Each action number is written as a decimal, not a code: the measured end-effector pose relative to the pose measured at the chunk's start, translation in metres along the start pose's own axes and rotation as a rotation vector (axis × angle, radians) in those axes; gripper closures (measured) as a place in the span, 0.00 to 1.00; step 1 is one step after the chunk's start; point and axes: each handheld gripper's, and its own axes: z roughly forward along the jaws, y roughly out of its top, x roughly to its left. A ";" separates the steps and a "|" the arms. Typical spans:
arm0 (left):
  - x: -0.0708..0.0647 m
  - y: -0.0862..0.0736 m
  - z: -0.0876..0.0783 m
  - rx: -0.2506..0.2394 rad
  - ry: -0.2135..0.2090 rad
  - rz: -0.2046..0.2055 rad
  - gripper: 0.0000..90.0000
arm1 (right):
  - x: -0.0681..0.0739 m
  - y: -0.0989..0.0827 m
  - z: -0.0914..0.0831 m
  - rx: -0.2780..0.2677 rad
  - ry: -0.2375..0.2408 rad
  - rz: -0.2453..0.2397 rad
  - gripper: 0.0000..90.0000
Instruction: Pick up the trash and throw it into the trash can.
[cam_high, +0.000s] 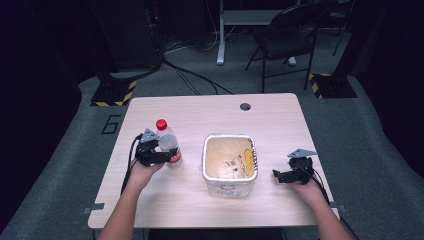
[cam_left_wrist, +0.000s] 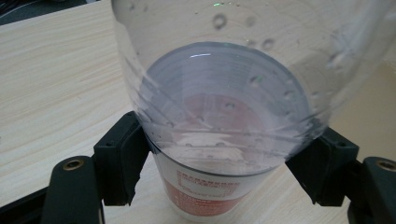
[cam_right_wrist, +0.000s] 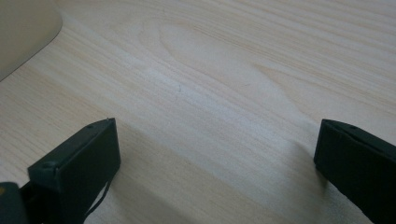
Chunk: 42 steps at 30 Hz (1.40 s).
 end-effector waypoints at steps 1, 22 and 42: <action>0.000 0.001 -0.001 0.003 -0.006 -0.002 0.29 | 0.000 0.000 0.000 0.000 0.000 0.000 0.00; -0.009 0.018 -0.019 -0.011 -0.009 0.034 0.30 | 0.000 0.000 0.000 0.000 0.001 -0.001 0.00; -0.019 0.047 -0.049 -0.026 -0.054 0.068 0.30 | 0.000 0.000 0.000 0.000 0.001 0.000 0.00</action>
